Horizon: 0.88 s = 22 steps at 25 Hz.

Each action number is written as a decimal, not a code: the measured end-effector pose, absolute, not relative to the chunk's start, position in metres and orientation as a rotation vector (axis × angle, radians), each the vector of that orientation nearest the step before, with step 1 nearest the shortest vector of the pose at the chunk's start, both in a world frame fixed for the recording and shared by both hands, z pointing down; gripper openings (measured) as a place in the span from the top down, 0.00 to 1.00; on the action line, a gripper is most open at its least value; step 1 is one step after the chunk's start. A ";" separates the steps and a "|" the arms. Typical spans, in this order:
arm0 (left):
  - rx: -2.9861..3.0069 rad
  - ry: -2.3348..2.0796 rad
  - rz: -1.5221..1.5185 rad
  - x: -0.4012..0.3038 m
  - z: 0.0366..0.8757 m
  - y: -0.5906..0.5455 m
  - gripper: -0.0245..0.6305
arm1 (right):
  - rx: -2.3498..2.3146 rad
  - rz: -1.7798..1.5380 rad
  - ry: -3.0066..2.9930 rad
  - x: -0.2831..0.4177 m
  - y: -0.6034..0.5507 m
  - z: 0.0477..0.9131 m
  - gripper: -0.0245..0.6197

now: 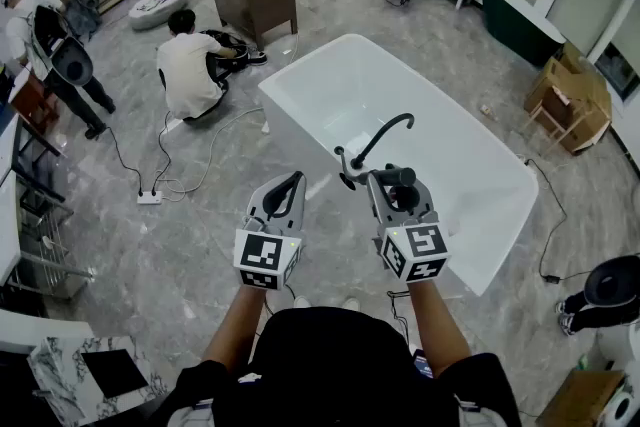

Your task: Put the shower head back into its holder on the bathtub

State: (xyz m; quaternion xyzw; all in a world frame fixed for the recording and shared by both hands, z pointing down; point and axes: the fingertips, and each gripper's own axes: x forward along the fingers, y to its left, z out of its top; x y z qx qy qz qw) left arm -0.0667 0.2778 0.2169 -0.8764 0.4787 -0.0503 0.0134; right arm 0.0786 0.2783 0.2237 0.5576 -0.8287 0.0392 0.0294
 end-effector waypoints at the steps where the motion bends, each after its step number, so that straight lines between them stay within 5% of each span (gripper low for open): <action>1: -2.733 1.493 -0.156 -0.065 0.217 0.279 0.94 | 1.718 0.120 -2.556 0.081 0.279 0.224 0.75; 22: -2.679 1.582 -0.213 -0.014 0.240 0.304 0.94 | 1.652 0.130 -2.641 0.131 0.294 0.239 0.75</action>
